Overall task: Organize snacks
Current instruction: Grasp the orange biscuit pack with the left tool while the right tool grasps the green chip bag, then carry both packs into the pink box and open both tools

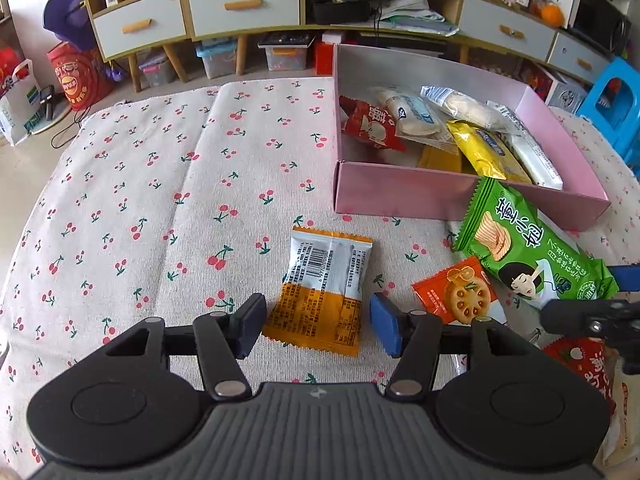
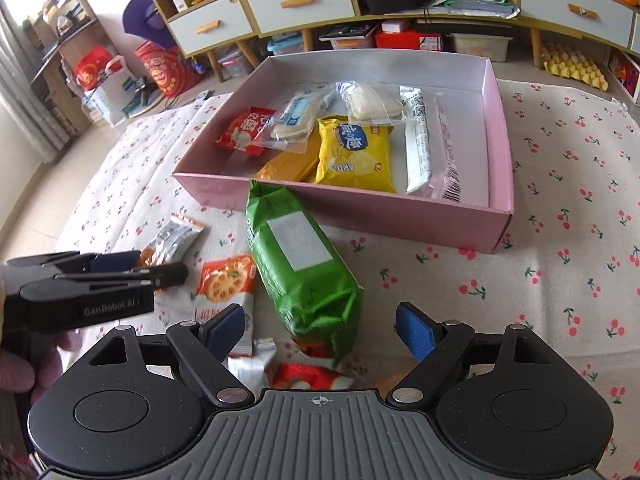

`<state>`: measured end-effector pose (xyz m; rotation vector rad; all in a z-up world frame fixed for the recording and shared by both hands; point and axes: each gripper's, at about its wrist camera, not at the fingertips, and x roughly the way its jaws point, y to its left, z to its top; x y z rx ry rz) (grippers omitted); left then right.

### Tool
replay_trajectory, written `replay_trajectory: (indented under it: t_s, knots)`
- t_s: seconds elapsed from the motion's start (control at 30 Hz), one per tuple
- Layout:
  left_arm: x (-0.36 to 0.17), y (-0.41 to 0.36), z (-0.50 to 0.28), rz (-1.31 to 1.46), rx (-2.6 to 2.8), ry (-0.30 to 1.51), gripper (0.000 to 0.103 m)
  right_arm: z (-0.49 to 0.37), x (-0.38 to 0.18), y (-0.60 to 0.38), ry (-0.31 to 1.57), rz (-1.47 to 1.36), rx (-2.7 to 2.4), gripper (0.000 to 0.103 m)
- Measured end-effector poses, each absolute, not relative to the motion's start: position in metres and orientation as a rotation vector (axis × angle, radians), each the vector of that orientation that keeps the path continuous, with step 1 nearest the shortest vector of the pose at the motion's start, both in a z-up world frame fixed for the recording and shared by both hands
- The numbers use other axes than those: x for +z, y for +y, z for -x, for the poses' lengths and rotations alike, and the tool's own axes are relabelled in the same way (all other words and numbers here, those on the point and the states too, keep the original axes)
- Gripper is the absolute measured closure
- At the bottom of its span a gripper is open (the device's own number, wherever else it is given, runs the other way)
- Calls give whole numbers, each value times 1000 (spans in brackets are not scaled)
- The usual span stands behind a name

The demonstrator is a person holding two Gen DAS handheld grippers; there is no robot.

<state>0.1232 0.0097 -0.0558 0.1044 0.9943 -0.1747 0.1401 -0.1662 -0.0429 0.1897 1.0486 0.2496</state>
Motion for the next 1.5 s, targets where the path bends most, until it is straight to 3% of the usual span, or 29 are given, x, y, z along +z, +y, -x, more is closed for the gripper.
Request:
replay_trajectory:
  t_s: [0.07,0.13,0.23,0.33,0.7,1.5]
  knots:
    - [-55,10,-124,-98,-179,998,57,-143,-43,-162,1042,-182,228,19]
    - [-54,11,-124,-101,-177,1002,58,-145,-43,-159,1026,-180,209,22]
    - [-53,12,-123,-93,-174,1010,59,-149,-44,-158,1029,-209,198,39]
    - [-53,14,-124,-76,-170,1017,60,-151,-45,-155,1035,-214,186,49]
    - [-48,26,-129,67,-168,1062,63,-149,-34,-153,1049,-246,171,54]
    - [-18,29,-125,165,-215,1000,63,-136,7,-175,1048,-510,259,54]
